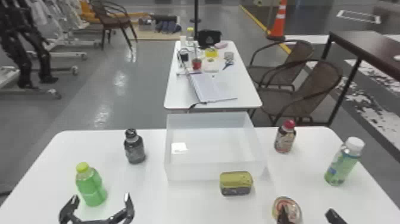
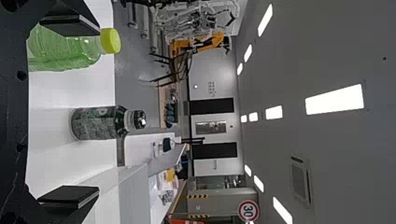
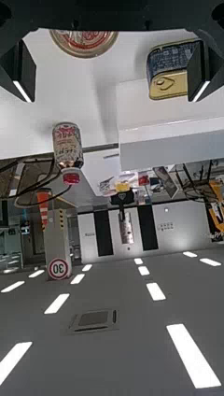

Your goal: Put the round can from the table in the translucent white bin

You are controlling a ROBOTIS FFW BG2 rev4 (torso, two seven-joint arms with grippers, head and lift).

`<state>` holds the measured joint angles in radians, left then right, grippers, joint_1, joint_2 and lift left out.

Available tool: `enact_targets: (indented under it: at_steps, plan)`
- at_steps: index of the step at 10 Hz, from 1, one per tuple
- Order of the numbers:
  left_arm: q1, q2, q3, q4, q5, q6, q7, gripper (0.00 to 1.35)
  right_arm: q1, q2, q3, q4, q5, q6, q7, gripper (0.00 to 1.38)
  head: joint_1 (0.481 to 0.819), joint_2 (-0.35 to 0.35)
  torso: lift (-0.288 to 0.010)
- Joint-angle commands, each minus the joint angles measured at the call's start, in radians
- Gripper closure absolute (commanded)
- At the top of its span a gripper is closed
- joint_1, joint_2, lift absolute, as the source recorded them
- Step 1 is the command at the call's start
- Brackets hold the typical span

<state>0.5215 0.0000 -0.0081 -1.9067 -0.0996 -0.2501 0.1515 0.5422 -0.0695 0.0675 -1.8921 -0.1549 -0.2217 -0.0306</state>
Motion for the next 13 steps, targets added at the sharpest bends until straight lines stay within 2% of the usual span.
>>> enact_targets:
  at_steps: [1, 9, 13]
  plan:
    - [-0.002, -0.003, 0.0, 0.0, 0.0, 0.0, 0.0, 0.1, -0.001, 0.0, 0.0, 0.002, 0.0, -0.004, 0.0, 0.08, 0.549, 0.0, -0.1]
    - [-0.003, -0.003, 0.0, 0.002, 0.001, 0.0, -0.001, 0.1, -0.01, 0.0, 0.002, 0.03, -0.015, -0.028, 0.0, 0.08, 0.549, 0.0, -0.1]
    - [-0.003, -0.003, 0.0, 0.005, 0.008, 0.0, -0.003, 0.1, -0.028, 0.004, 0.0, 0.1, -0.08, -0.07, -0.023, 0.08, 0.549, 0.0, -0.1]
